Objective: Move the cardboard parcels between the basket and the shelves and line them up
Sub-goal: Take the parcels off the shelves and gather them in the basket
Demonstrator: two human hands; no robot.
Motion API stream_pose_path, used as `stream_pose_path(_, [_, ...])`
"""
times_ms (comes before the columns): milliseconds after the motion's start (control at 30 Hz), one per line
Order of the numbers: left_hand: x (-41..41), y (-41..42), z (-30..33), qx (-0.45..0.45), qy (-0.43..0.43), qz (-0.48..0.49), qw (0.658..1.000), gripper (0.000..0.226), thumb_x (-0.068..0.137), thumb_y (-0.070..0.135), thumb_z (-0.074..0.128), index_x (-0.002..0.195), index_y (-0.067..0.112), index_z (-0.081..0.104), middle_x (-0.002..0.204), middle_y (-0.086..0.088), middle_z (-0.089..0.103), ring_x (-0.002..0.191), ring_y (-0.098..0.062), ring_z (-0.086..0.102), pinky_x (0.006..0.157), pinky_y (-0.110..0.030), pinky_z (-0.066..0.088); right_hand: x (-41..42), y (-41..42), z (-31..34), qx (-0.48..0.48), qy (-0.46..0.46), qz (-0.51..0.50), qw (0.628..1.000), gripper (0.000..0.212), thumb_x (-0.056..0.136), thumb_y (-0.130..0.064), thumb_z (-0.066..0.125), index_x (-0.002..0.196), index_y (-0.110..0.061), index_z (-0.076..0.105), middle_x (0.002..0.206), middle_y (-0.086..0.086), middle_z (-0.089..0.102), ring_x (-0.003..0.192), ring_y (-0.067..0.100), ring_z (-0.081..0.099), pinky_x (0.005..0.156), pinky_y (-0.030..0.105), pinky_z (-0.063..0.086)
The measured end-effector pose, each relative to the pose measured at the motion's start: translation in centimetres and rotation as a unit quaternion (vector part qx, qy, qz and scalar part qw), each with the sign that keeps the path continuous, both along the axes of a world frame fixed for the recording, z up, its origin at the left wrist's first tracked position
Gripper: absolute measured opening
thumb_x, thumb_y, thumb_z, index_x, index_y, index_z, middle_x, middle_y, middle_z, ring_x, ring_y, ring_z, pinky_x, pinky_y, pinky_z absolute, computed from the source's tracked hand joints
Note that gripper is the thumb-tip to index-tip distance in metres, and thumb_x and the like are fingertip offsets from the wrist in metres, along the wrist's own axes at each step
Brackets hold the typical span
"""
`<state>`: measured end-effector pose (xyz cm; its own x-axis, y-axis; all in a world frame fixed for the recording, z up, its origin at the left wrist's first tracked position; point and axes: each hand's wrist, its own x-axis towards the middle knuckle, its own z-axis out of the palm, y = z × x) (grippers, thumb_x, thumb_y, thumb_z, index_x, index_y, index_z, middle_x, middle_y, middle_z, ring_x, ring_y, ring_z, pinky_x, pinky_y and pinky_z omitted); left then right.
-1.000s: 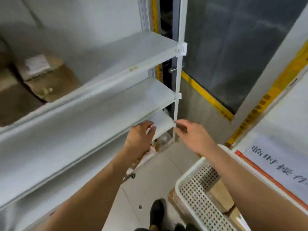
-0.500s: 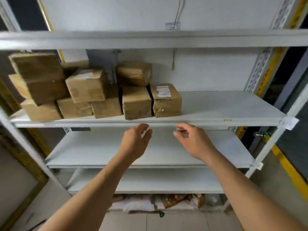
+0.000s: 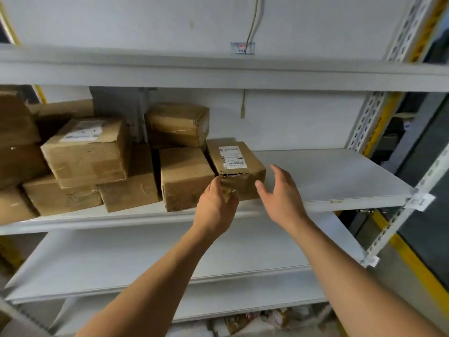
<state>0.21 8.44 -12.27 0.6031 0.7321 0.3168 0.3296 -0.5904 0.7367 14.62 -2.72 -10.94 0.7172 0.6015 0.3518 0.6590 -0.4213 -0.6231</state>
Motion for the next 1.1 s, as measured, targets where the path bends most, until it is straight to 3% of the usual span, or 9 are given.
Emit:
stream_pose_path(133, [1.7,-0.8,-1.0,0.003,-0.016,0.025,1.0,0.059,0.099,0.028,0.066,0.151,0.014,0.043,0.142,-0.005,0.058,0.128,-0.024,0.057,0.103,-0.031,0.048,3.2,2.2,-0.1,-0.014,0.116,0.005,0.993,0.082,0.1,-0.062,0.055,0.163,-0.014,0.031,0.165,0.011,0.042,0.149,0.029,0.044,0.121,0.045,0.039])
stream_pose_path(233, [2.5,-1.4,-0.6,-0.041,-0.031,0.046,0.998,0.072,0.097,0.025,0.069,0.157,0.01,0.031,0.144,-0.008,0.046,0.125,-0.023,0.052,0.095,-0.021,0.04,5.1,3.8,-0.4,0.0,0.211,0.025,0.977,0.081,0.09,-0.078,0.053,0.147,-0.02,0.054,0.144,0.005,0.064,0.128,0.026,0.062,0.111,0.045,0.05])
stream_pose_path(333, [3.6,-1.9,-0.3,-0.041,-0.024,0.024,0.999,0.069,0.095,0.024,0.072,0.154,0.012,0.038,0.136,-0.004,0.051,0.118,-0.019,0.053,0.093,-0.02,0.042,6.6,4.4,-0.3,0.029,0.242,0.026,0.97,0.056,0.096,-0.067,0.059,0.125,-0.02,0.063,0.119,0.001,0.069,0.108,0.023,0.065,0.094,0.037,0.053])
stream_pose_path(433, [5.3,-2.8,0.3,-0.021,0.013,-0.024,0.999,0.066,0.096,0.032,0.071,0.154,0.017,0.043,0.134,-0.002,0.058,0.118,-0.018,0.058,0.099,-0.029,0.05,9.0,4.1,-0.2,0.061,0.255,-0.004,0.965,0.053,0.095,-0.062,0.064,0.124,-0.018,0.061,0.118,0.005,0.069,0.105,0.025,0.066,0.087,0.035,0.052])
stream_pose_path(567, [6.1,-2.8,0.9,-0.035,0.019,-0.054,0.998,0.044,0.099,0.033,0.068,0.14,0.023,0.058,0.128,0.003,0.069,0.105,-0.009,0.062,0.087,-0.019,0.05,11.3,2.7,0.0,0.086,0.268,-0.026,0.959,0.045,0.092,-0.051,0.072,0.116,-0.016,0.059,0.116,0.009,0.071,0.101,0.028,0.067,0.088,0.039,0.056])
stream_pose_path(700, [6.4,-1.5,1.1,-0.098,-0.041,0.026,0.994,0.037,0.105,0.046,0.054,0.132,0.021,0.057,0.128,0.003,0.069,0.107,-0.015,0.065,0.09,-0.032,0.053,11.0,1.1,-0.6,0.095,0.285,-0.019,0.954,0.064,0.072,-0.063,0.074,0.119,-0.021,0.062,0.116,0.004,0.069,0.102,0.023,0.069,0.089,0.042,0.06])
stream_pose_path(833, [7.5,0.1,1.5,-0.21,-0.044,0.02,0.977,0.069,0.107,0.059,0.042,0.159,0.015,0.037,0.154,0.003,0.049,0.137,-0.021,0.05,0.102,-0.026,0.037,10.7,0.2,-1.2,0.09,0.321,0.018,0.943,0.064,0.074,-0.072,0.07,0.119,-0.027,0.075,0.121,-0.003,0.073,0.107,0.017,0.069,0.092,0.037,0.057])
stream_pose_path(933, [8.7,1.1,1.0,-0.266,-0.048,-0.012,0.963,0.074,0.102,0.069,0.043,0.157,0.019,0.041,0.14,0.008,0.056,0.123,-0.016,0.058,0.101,-0.03,0.045,10.9,0.1,-0.9,0.079,0.341,0.023,0.936,0.057,0.094,-0.069,0.06,0.125,-0.023,0.075,0.123,-0.007,0.07,0.117,0.018,0.062,0.1,0.036,0.048])
stream_pose_path(1100, [9.5,1.5,-0.4,-0.307,-0.092,-0.057,0.945,0.075,0.083,0.079,0.05,0.144,0.035,0.055,0.135,0.005,0.069,0.115,-0.016,0.069,0.105,-0.046,0.056,10.7,-0.6,-1.2,0.123,0.365,0.017,0.923,0.047,0.085,-0.059,0.071,0.108,-0.019,0.081,0.108,-0.003,0.081,0.112,0.025,0.073,0.102,0.038,0.054])
